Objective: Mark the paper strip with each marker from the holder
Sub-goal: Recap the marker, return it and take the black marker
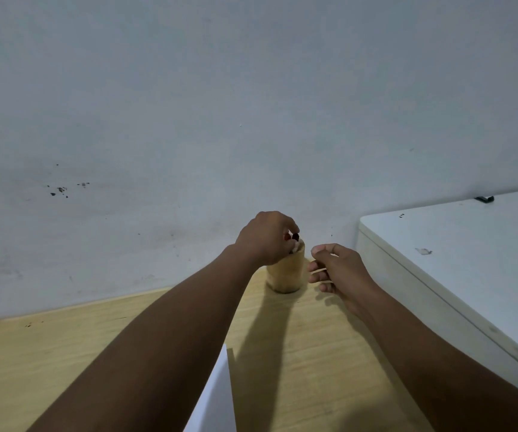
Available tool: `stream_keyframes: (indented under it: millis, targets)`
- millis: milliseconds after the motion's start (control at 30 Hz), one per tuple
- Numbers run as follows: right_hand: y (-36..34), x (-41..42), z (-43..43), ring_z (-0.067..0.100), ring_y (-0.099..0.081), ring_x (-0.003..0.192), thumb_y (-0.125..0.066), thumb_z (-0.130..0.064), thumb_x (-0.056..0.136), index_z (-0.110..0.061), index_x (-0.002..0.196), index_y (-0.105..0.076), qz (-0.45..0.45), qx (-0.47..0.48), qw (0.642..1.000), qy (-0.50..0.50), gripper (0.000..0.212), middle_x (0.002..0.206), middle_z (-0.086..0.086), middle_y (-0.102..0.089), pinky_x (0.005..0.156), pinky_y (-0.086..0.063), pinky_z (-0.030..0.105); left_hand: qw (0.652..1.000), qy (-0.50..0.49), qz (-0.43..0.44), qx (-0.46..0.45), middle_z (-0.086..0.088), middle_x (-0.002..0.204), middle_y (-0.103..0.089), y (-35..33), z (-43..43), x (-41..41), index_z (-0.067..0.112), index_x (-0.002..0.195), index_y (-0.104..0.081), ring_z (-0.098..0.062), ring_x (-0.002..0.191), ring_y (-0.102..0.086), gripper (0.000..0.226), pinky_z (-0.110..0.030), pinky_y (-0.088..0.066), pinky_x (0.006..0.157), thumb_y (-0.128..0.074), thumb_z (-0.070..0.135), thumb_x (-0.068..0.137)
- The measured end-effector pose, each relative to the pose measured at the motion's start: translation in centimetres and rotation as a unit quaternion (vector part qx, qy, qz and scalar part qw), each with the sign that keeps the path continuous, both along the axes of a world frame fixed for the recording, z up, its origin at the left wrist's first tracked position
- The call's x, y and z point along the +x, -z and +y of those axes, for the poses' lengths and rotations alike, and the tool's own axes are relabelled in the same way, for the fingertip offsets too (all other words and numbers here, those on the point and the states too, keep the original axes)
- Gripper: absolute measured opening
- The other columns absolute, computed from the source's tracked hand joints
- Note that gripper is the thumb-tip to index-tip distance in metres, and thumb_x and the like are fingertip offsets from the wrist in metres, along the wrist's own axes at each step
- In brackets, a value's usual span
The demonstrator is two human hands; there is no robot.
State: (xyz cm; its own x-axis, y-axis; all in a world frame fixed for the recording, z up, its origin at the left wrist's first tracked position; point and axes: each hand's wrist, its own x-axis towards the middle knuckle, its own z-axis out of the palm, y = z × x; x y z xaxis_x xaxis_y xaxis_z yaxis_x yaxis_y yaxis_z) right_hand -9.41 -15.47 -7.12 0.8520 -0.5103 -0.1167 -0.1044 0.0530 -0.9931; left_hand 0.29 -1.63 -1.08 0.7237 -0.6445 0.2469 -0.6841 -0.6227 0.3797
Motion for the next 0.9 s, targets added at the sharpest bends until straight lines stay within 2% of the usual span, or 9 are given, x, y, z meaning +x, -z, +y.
stream_keyframes:
  millis: [200,267,367,433,500,633,733,800,900]
  targets:
    - [0.1,-0.4,-0.1,0.020,-0.063,0.058,-0.061,-0.017,0.098,-0.014,0.102,-0.067,-0.001,0.003,1.000,0.003,0.008,0.077,0.008,-0.071,0.049,-0.046,0.028,0.997,-0.017,-0.073,0.026,0.000,0.114,-0.072,-0.4,-0.5,-0.1,0.020,0.106,-0.076,-0.024,0.111,-0.063,0.020,-0.040,-0.053,0.090,-0.069,0.029,0.089]
    - [-0.5,-0.7,0.1,0.020,-0.063,0.059,-0.061,-0.017,0.098,-0.012,0.105,-0.068,-0.002,0.003,1.000,0.002,0.012,0.079,0.009,-0.070,0.049,-0.046,0.027,0.997,-0.021,-0.071,-0.009,0.002,0.111,-0.075,-1.1,0.0,-0.3,0.019,0.105,-0.074,-0.021,0.107,-0.066,0.018,-0.042,-0.055,0.091,-0.067,0.028,0.091]
    - [-2.1,-1.1,1.6,0.018,-0.063,0.059,-0.063,-0.023,0.098,-0.008,0.104,-0.070,0.001,0.025,0.999,-0.030,0.018,0.079,0.009,-0.070,0.050,-0.044,0.027,0.993,-0.035,-0.044,-0.106,0.003,0.096,-0.077,-3.2,1.3,-0.8,0.019,0.096,-0.073,-0.017,0.092,-0.071,0.012,-0.039,-0.060,0.084,-0.069,0.027,0.088]
    - [-3.3,-1.2,3.4,0.018,-0.062,0.059,-0.065,-0.036,0.096,-0.008,0.097,-0.070,-0.002,0.074,0.993,-0.088,0.028,0.078,0.008,-0.067,0.050,-0.040,0.027,0.981,-0.042,-0.020,-0.187,0.006,0.082,-0.076,-4.9,2.8,-1.3,0.017,0.090,-0.073,-0.008,0.078,-0.070,0.008,-0.028,-0.058,0.074,-0.071,0.024,0.087]
    - [-4.3,-1.0,5.8,0.018,-0.062,0.058,-0.062,-0.054,0.093,-0.010,0.094,-0.069,-0.011,0.145,0.979,-0.144,0.044,0.077,0.007,-0.067,0.050,-0.039,0.027,0.967,-0.054,0.002,-0.250,0.008,0.076,-0.073,-6.5,4.7,-2.0,0.014,0.093,-0.074,-0.003,0.068,-0.066,0.009,-0.017,-0.049,0.063,-0.071,0.022,0.088]
    - [-5.4,-0.2,10.7,0.016,-0.055,0.050,-0.064,-0.071,0.083,-0.010,0.109,-0.068,-0.063,0.294,0.941,-0.157,0.066,0.074,0.006,-0.067,0.046,-0.037,0.024,0.937,-0.055,0.112,-0.326,-0.003,0.084,-0.078,-7.4,9.4,-2.9,0.014,0.107,-0.074,-0.014,0.073,-0.071,0.019,-0.023,-0.047,0.061,-0.070,0.021,0.090]
    - [-5.6,0.5,13.8,0.012,-0.045,0.043,-0.069,-0.062,0.085,-0.013,0.107,-0.066,-0.092,0.359,0.923,-0.102,0.054,0.067,0.004,-0.062,0.042,-0.032,0.022,0.931,-0.060,0.163,-0.322,-0.004,0.092,-0.077,-6.1,13.2,-3.8,0.009,0.105,-0.077,-0.009,0.073,-0.070,0.018,-0.019,-0.049,0.064,-0.069,0.021,0.095]
    - [-5.3,0.9,15.3,0.011,-0.043,0.039,-0.071,-0.050,0.090,-0.014,0.101,-0.065,-0.090,0.355,0.927,-0.081,0.038,0.062,0.003,-0.060,0.039,-0.031,0.021,0.926,-0.071,0.181,-0.324,-0.003,0.085,-0.076,-4.3,15.7,-4.3,0.007,0.102,-0.077,-0.009,0.073,-0.069,0.021,-0.017,-0.050,0.064,-0.068,0.026,0.096]
    - [-4.5,0.8,17.4,0.011,-0.050,0.038,-0.067,-0.034,0.096,-0.013,0.091,-0.061,-0.079,0.314,0.941,-0.098,0.022,0.059,0.003,-0.061,0.038,-0.034,0.020,0.906,-0.095,0.209,-0.356,-0.001,0.077,-0.074,-0.7,18.7,-4.8,0.011,0.093,-0.075,-0.012,0.072,-0.069,0.021,-0.024,-0.051,0.067,-0.065,0.030,0.098]
